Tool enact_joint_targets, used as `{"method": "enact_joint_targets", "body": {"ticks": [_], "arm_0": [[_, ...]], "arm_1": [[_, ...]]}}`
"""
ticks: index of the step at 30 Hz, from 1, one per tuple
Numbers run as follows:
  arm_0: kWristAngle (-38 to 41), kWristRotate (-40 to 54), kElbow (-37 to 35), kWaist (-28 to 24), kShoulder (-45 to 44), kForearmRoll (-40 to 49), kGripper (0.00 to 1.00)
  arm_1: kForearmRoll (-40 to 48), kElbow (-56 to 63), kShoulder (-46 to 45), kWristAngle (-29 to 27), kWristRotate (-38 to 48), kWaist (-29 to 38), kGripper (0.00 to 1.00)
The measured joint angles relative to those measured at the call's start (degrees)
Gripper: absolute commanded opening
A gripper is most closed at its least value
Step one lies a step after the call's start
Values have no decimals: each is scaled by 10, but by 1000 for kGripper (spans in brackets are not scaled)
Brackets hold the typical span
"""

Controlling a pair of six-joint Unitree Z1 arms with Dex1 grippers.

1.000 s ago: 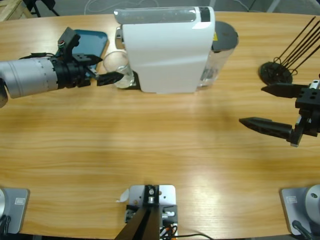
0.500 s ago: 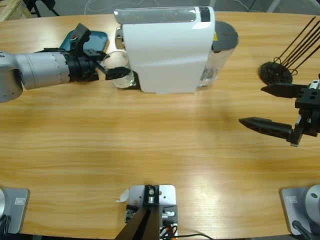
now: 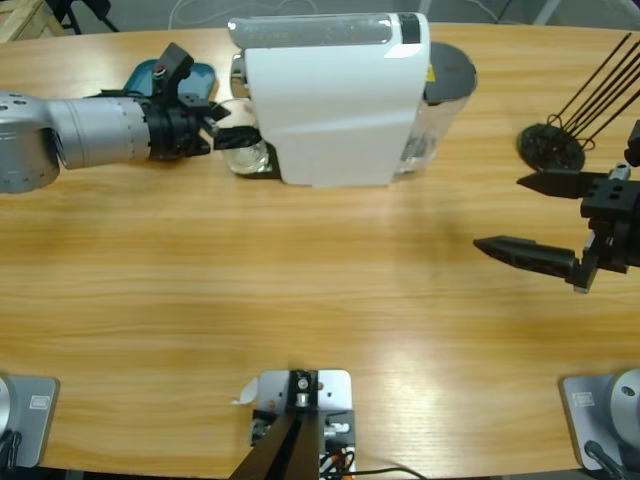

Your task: Pour coffee

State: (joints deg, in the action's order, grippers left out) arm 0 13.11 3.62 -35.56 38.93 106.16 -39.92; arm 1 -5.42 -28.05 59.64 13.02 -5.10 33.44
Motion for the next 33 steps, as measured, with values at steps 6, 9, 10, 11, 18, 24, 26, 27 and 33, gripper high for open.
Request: {"method": "enact_joint_targets", "body": {"ticks": [6, 9, 10, 11, 18, 24, 26, 27, 33], "arm_0": [[11, 3, -1, -4, 1, 0, 513], [11, 3, 1, -5, 1, -1, 513], [11, 3, 4, -6, 1, -2, 513], [10, 3, 7, -9, -2, -2, 513], [-5, 4, 53, -76, -50, -1, 513], [-20, 8, 59, -136, -87, 3, 513], [-20, 8, 56, -161, -87, 3, 513], [-20, 8, 53, -173, -87, 3, 513], [-21, 8, 35, -225, -70, 3, 513]], "arm_1": [[0, 0, 2, 0, 1, 0, 996], [0, 0, 2, 0, 1, 0, 996], [0, 0, 2, 0, 1, 0, 996], [0, 0, 2, 0, 1, 0, 996], [0, 0, 2, 0, 1, 0, 996], [0, 0, 2, 0, 1, 0, 996], [0, 0, 2, 0, 1, 0, 996], [0, 0, 2, 0, 1, 0, 996], [0, 0, 2, 0, 1, 0, 996]]}}
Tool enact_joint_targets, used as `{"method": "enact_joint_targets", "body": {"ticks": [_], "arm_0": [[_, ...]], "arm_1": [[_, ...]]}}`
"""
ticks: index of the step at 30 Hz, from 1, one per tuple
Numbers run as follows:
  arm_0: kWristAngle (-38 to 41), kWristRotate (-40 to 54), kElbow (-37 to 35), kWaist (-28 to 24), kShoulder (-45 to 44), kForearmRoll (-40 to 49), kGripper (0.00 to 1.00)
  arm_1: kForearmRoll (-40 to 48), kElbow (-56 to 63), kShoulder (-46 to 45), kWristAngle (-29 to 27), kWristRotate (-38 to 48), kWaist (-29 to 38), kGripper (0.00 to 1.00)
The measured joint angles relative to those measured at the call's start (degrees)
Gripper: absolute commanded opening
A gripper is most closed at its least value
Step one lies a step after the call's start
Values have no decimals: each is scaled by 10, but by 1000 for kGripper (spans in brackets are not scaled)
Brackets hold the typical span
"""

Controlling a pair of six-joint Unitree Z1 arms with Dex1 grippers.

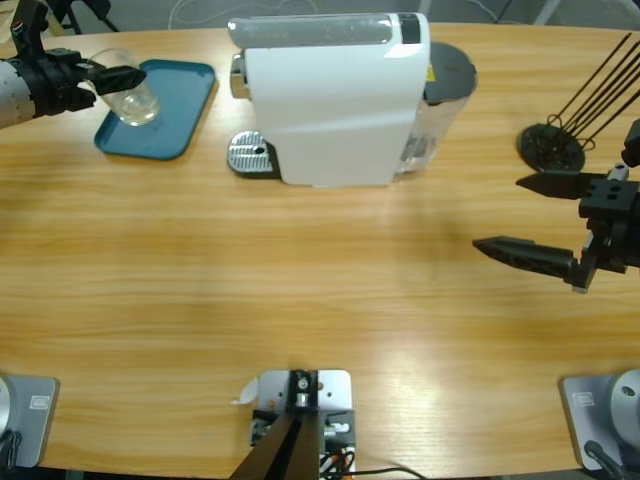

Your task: Pour coffee

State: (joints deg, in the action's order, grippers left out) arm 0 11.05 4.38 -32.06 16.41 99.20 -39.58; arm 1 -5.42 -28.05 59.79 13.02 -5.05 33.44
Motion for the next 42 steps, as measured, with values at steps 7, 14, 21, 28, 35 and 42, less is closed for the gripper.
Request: {"method": "enact_joint_targets", "body": {"ticks": [7, 14, 21, 28, 35, 42], "arm_0": [[0, 0, -27, -16, 63, -2, 515], [0, 0, -43, -17, 103, -3, 907], [4, -3, -50, -18, 110, -2, 968], [4, -4, -28, -35, 91, 22, 996], [-17, -4, -30, -42, -114, 169, 996], [-16, -4, -61, 150, -332, 415, 995]], "arm_1": [[0, 0, 0, 0, 0, 0, 996], [0, 0, 0, 0, 0, 0, 996], [0, 0, 0, 0, 1, 0, 996], [0, 0, 0, 0, 2, 0, 996], [0, 0, -1, 0, 3, 0, 996], [1, 2, -14, -2, 3, 1, 996]]}}
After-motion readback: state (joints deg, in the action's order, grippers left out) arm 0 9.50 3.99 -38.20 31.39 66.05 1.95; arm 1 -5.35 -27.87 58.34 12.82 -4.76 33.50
